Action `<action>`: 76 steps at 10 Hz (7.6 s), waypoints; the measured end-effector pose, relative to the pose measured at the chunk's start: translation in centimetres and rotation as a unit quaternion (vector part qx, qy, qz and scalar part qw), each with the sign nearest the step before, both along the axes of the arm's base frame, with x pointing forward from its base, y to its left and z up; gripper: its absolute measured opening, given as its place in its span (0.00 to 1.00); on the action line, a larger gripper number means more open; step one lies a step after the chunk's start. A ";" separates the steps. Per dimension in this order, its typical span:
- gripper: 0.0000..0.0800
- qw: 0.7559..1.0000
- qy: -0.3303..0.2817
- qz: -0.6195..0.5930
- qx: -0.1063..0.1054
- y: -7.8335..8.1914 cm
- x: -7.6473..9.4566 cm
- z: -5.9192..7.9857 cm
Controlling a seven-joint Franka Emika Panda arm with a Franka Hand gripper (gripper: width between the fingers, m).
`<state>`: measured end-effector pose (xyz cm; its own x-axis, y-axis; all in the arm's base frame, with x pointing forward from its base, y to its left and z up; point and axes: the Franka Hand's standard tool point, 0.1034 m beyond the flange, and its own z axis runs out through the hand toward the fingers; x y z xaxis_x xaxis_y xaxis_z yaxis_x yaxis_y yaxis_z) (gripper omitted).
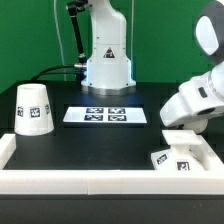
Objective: Assemble lamp
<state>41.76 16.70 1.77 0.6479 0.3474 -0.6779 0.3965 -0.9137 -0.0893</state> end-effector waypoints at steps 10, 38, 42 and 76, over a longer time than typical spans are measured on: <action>0.72 0.997 -0.049 -0.003 0.052 -4.7 4.7 7.5; 0.72 0.786 -0.596 0.024 0.164 -7.0 18.5 13.9; 0.72 0.788 -0.592 0.025 0.167 -6.4 18.7 13.2; 0.87 0.902 -0.402 0.004 0.156 -5.5 17.3 11.2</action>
Offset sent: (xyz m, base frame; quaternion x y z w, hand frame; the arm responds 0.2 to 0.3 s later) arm 0.0222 -0.0344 0.0737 0.0412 -0.0568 -0.0312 0.9970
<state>59.03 11.21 12.93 0.8838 0.4461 0.1410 0.4534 -0.8910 -0.0227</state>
